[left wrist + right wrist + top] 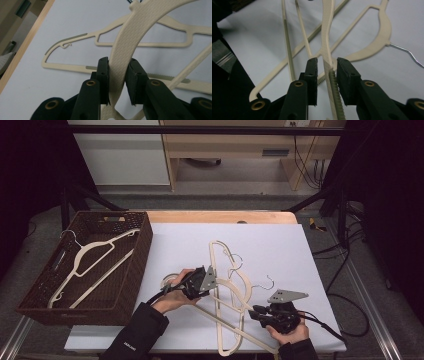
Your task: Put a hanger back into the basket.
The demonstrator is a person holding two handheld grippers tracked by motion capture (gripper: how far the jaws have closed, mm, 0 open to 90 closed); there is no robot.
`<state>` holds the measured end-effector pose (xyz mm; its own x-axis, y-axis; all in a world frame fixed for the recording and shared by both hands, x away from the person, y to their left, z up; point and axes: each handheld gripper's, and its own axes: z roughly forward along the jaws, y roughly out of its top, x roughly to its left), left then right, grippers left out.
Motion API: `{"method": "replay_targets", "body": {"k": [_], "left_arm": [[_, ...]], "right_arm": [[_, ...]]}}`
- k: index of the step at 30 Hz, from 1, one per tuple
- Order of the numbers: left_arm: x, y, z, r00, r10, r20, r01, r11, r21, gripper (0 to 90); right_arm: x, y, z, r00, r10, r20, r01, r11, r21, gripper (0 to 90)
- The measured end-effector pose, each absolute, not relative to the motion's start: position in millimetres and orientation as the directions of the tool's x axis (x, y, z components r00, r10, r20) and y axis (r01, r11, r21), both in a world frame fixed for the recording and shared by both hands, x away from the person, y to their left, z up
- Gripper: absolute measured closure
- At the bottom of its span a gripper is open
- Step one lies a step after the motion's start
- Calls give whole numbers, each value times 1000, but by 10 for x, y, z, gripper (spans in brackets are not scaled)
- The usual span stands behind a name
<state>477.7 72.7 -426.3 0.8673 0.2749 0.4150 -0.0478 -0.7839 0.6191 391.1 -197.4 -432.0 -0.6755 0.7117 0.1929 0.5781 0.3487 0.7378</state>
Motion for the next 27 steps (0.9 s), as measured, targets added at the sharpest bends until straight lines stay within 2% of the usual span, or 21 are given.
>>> {"method": "replay_targets", "body": {"k": [6, 10, 12, 15, 18, 20, 25, 27], "left_arm": [[4619, 792, -4228, 863, 267, 429, -70, -777, 625, 747], [4554, 834, -4213, 862, 273, 427, -64, -777, 626, 747], [4526, 844, -4220, 864, 288, 412, -48, -769, 638, 748], [4507, 862, -4222, 867, 287, 408, -41, -775, 631, 749], [4493, 863, -4229, 870, 288, 400, -33, -775, 631, 750], [4488, 865, -4242, 873, 294, 390, -25, -771, 636, 749], [4475, 892, -4205, 885, 300, 356, -4, -760, 650, 740], [4470, 918, -4174, 893, 303, 332, 8, -749, 663, 696]], "right_arm": [[4021, -1865, -4236, -700, 694, 166, 527, 346, 776, 556], [4121, -1780, -4181, -714, 681, 161, 501, 338, 796, 532], [4174, -1736, -4163, -723, 665, 184, 507, 332, 795, 546], [4261, -1665, -4174, -736, 643, 215, 524, 338, 782, 615], [4339, -1589, -4223, -746, 605, 278, 562, 349, 750, 735], [4363, -1563, -4243, -745, 608, 274, 569, 365, 737, 792], [4369, -1578, -4230, -753, 581, 307, 580, 368, 727, 810], [4357, -1587, -4210, -766, 560, 314, 571, 369, 734, 822]]}}
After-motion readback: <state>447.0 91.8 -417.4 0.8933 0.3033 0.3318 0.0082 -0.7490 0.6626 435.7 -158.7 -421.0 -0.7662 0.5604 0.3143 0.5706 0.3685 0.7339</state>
